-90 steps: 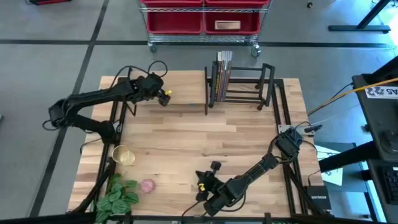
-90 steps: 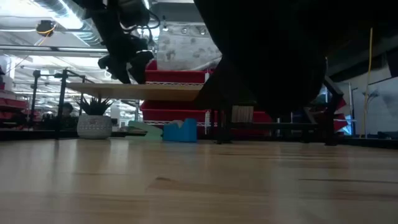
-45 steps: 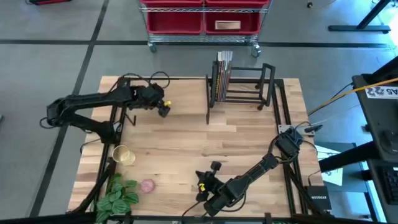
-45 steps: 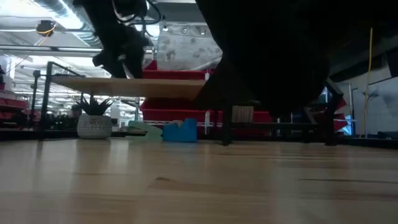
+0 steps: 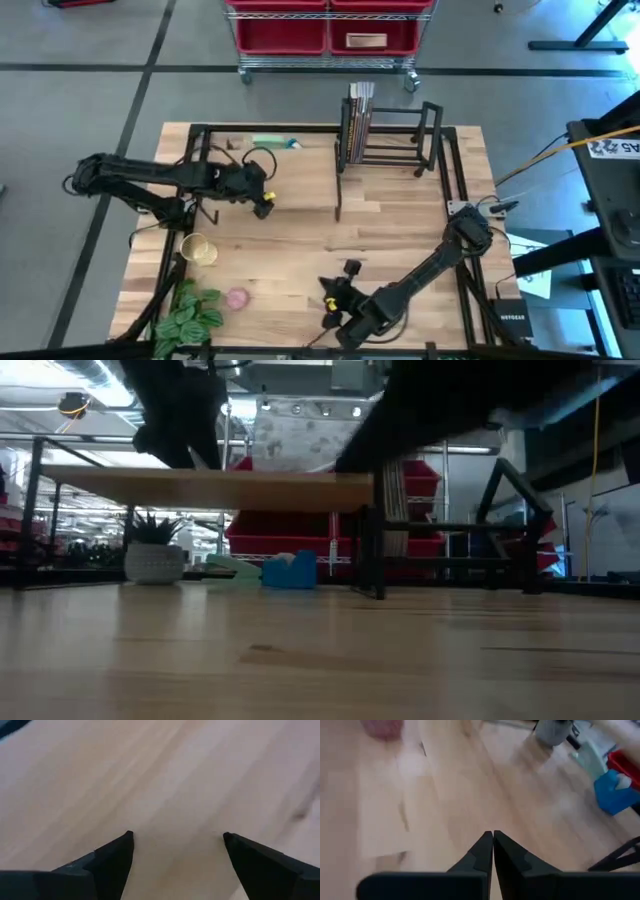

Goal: Stock shelves
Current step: Move the shelf to the center, then remove the blue tape dispenser from under the shelf

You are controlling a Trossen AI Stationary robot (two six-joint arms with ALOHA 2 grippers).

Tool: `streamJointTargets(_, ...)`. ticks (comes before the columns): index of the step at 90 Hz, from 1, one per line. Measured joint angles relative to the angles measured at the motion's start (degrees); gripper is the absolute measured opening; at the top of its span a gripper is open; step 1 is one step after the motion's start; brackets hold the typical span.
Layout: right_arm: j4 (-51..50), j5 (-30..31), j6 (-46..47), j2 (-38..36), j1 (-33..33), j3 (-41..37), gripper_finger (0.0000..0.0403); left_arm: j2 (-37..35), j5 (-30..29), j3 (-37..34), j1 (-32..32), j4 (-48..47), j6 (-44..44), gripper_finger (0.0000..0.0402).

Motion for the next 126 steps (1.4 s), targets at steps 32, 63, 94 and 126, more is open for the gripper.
streamJointTargets(32, -0.8, 12.5, -9.5, -10.2, 5.2, 0.4, 0.0000, 0.4, 0.5, 1.3, -11.8, 5.7, -10.0, 0.0299)
streamJointTargets(63, -0.9, 13.4, -9.7, -10.6, 6.5, 0.4, 0.0000, 0.5, 0.2, 2.5, -15.5, 11.4, -7.9, 0.0299)
streamJointTargets(94, 4.0, 21.2, -18.9, -10.6, 4.9, 0.6, 0.0000, 0.4, -10.0, 16.0, -15.7, 3.4, 2.7, 0.0299)
streamJointTargets(126, 1.6, -7.6, -50.6, -16.1, -20.8, 13.6, 0.0029, -7.7, -30.1, 23.1, -23.3, -10.9, 7.0, 0.0299)
